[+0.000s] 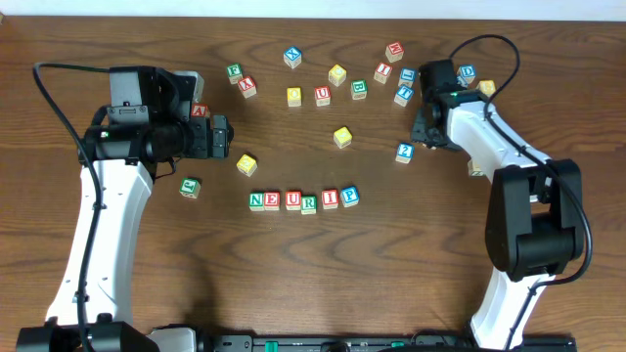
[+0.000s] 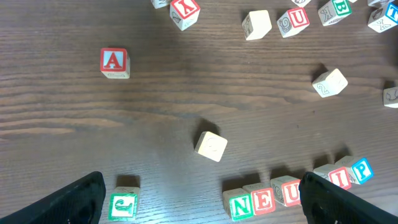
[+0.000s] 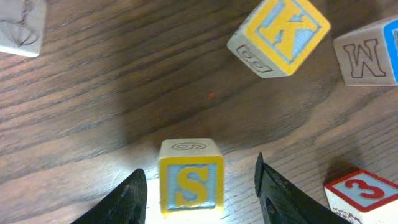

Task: Spell out NEURIPS
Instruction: 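Lower the right gripper and close it on the yellow S block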

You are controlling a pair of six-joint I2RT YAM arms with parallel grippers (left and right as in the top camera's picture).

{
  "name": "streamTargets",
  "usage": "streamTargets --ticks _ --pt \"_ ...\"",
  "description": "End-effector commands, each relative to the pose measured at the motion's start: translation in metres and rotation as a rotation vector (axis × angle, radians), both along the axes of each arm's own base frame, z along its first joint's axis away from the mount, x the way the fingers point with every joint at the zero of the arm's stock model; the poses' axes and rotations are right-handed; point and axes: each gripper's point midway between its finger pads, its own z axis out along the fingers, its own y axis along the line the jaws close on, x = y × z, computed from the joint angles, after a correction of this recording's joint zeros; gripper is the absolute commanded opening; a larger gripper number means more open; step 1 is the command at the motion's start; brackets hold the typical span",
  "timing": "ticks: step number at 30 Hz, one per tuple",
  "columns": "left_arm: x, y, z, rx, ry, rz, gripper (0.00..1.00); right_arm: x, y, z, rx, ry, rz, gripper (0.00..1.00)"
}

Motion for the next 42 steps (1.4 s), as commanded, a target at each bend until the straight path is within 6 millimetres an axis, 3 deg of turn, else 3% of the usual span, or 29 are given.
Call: streamTargets --ticks 1,12,29,42 --pt "0.004 -0.001 0.009 0.0 -0.027 -0.022 0.98 -0.003 -0.009 -0.007 0.034 0.017 -0.049 0.5" --pt "0.004 -0.001 0.009 0.0 -0.027 -0.022 0.98 -0.004 -0.009 -0.008 0.043 0.027 -0.05 0.49" --pt "0.004 -0.001 0.009 0.0 -0.027 -0.022 0.98 0.004 0.01 -0.006 0.062 -0.006 0.007 0.47" --pt "0.004 -0.001 0.009 0.0 -0.027 -0.022 0.98 0.001 0.007 -0.008 0.044 -0.001 0.002 0.47"
